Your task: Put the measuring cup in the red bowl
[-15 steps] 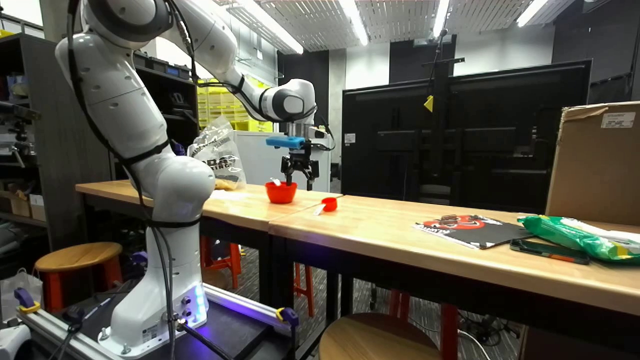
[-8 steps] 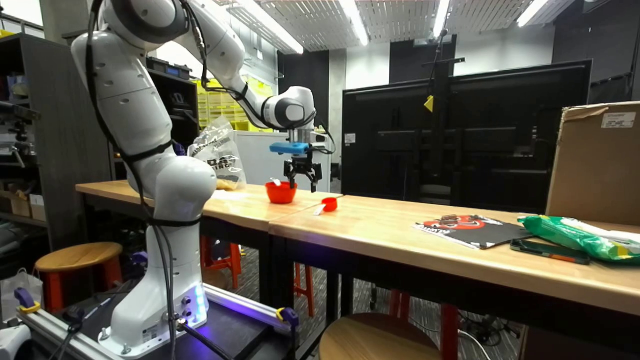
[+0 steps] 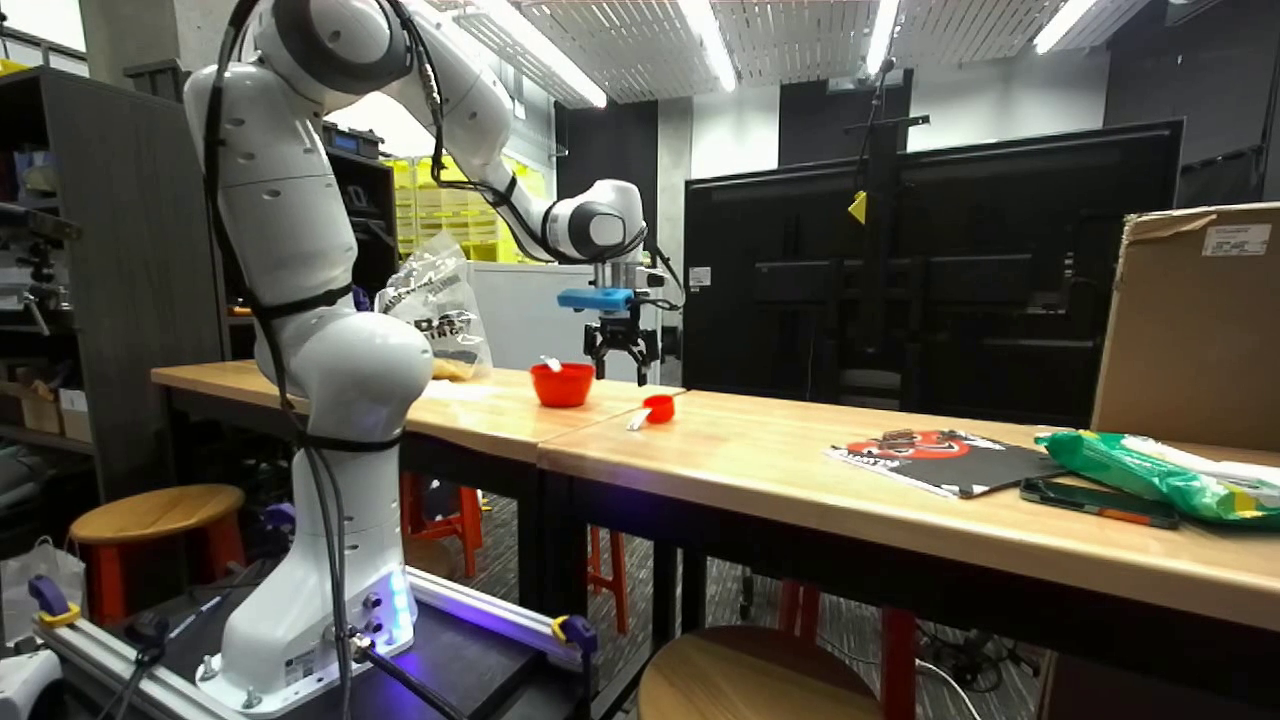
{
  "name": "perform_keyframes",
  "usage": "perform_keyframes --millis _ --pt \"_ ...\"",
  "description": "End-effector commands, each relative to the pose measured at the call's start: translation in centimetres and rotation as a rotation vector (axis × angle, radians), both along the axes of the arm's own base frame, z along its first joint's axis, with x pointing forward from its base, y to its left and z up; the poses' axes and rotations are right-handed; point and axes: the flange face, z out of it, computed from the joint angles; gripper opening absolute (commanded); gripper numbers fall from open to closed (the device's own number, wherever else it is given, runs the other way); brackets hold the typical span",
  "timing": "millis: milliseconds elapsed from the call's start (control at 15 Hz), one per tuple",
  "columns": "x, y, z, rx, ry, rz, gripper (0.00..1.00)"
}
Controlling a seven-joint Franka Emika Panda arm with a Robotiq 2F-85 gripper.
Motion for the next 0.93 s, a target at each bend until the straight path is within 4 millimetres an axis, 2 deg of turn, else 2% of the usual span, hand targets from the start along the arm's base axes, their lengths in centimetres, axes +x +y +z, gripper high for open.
perform_keyframes --millis 0,267,867 --pt "-0.5 -1.7 0.3 0.006 0.0 -0.04 1.0" --pt "-1.3 -2.9 -0.6 0.024 0.008 -0.071 1.0" --pt "0.2 -1.8 -3.2 0.033 0.071 -0.042 1.0"
